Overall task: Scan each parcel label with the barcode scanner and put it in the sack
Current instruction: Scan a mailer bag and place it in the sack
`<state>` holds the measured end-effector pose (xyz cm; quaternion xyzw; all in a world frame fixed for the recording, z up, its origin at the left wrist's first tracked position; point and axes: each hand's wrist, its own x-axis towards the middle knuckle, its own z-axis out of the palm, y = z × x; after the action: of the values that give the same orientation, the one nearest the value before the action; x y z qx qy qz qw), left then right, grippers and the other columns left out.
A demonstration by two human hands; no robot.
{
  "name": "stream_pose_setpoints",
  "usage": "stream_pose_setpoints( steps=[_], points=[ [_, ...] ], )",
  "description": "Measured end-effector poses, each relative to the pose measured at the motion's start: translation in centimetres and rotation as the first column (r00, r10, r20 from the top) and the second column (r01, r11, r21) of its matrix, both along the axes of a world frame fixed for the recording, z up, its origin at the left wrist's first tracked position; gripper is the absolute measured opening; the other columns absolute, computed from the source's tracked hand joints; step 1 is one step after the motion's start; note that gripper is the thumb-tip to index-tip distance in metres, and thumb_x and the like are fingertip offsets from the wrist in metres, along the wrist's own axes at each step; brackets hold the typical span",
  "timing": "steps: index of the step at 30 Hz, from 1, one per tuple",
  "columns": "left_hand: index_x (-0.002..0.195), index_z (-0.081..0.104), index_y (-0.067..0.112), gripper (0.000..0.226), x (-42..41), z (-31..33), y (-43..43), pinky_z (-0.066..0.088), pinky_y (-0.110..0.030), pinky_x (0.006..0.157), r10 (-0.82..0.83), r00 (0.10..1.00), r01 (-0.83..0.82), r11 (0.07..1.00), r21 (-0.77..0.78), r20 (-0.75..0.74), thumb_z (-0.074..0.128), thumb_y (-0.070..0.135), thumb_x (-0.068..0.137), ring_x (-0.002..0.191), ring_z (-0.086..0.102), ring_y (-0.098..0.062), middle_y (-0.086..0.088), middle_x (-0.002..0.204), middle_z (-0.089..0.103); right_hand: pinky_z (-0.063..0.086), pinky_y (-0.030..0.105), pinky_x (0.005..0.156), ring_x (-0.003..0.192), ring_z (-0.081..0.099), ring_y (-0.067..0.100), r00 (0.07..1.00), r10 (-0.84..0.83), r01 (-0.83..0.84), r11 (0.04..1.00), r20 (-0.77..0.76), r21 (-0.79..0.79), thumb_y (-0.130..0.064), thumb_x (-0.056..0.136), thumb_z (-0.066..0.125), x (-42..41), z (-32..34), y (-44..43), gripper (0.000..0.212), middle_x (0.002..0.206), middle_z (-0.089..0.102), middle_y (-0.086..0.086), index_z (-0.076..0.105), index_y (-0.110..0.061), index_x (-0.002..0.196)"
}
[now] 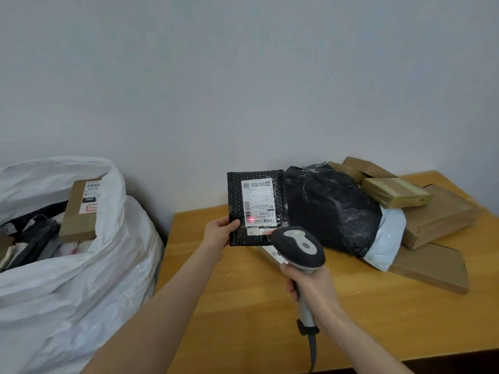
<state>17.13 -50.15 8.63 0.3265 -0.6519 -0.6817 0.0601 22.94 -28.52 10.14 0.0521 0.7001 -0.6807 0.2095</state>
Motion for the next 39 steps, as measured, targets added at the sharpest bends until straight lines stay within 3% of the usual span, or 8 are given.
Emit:
stream_pose_setpoints(
  steps=[11,19,23,29,33,36,39],
  points=[
    [0.117,0.062,0.006,0.025,0.6,-0.6,-0.5,0.048,-0.022,0.061,0.026,1.000,-0.026,1.000,-0.013,0.011,0.061,0.007,0.092,0.079,0.063,-0.010,0.001,0.090,0.068,0.041,0.025,0.048,0.043,0.049,0.013,0.999,0.036,-0.037,0.998,0.023,0.043,-0.009,0.086,0.066,0.9,0.2,-0.1,0.023,0.053,0.058,0.008,0.061,-0.005,0.064],
    [0.112,0.066,0.008,0.020,2.4,1.2,-2.3,0.051,-0.022,0.068,0.056,0.998,-0.060,0.994,-0.092,-0.036,0.060,0.009,0.093,0.082,0.065,-0.010,0.000,0.094,0.070,0.042,0.028,0.048,0.045,0.050,0.016,0.997,0.065,-0.067,0.995,-0.032,-0.074,-0.008,0.085,0.069,-0.7,2.1,-2.9,0.019,0.056,0.059,0.011,0.062,-0.004,0.067],
    [0.107,0.067,0.006,0.016,5.3,3.5,-5.4,0.056,-0.025,0.072,0.120,0.987,-0.136,0.978,-0.158,-0.108,0.058,0.006,0.094,0.081,0.067,-0.014,-0.005,0.096,0.071,0.041,0.029,0.048,0.045,0.048,0.017,0.985,0.149,-0.161,0.974,-0.086,-0.159,-0.006,0.087,0.067,-1.6,4.3,-7.0,0.014,0.056,0.057,0.011,0.061,-0.004,0.074],
    [0.106,0.065,-0.001,0.016,11.5,8.2,-13.8,0.054,-0.019,0.064,0.330,0.923,-0.375,0.886,-0.271,-0.197,0.055,0.000,0.094,0.072,0.063,-0.011,-0.011,0.096,0.068,0.039,0.027,0.045,0.042,0.046,0.014,0.947,0.296,-0.320,0.912,-0.127,-0.258,-0.002,0.087,0.064,-0.1,7.8,-16.0,0.012,0.051,0.056,0.007,0.061,-0.002,0.075],
    [0.106,0.066,-0.002,0.016,15.4,10.2,-22.6,0.055,-0.027,0.063,0.485,0.844,-0.535,0.789,-0.303,-0.226,0.056,0.003,0.094,0.075,0.064,-0.018,-0.012,0.096,0.069,0.043,0.027,0.048,0.045,0.048,0.015,0.924,0.363,-0.383,0.879,-0.123,-0.284,-0.005,0.084,0.066,1.5,9.2,-23.3,0.011,0.050,0.058,0.003,0.062,-0.002,0.074],
    [0.109,0.065,-0.002,0.018,17.5,10.0,-30.3,0.053,-0.033,0.076,0.568,0.800,-0.601,0.753,-0.268,-0.194,0.056,0.005,0.095,0.085,0.064,-0.024,-0.015,0.102,0.069,0.043,0.028,0.050,0.045,0.048,0.015,0.917,0.375,-0.398,0.867,-0.133,-0.300,-0.005,0.085,0.065,2.2,9.7,-29.3,0.010,0.052,0.060,0.005,0.062,-0.002,0.075],
    [0.113,0.063,-0.005,0.022,18.6,9.1,-37.9,0.056,-0.034,0.068,0.623,0.773,-0.634,0.751,-0.186,-0.120,0.057,0.004,0.094,0.087,0.064,-0.028,-0.017,0.101,0.067,0.041,0.028,0.050,0.046,0.046,0.017,0.919,0.373,-0.394,0.866,-0.129,-0.308,-0.005,0.086,0.065,2.5,9.9,-36.3,0.008,0.057,0.058,0.010,0.062,-0.001,0.079]
  ],
)
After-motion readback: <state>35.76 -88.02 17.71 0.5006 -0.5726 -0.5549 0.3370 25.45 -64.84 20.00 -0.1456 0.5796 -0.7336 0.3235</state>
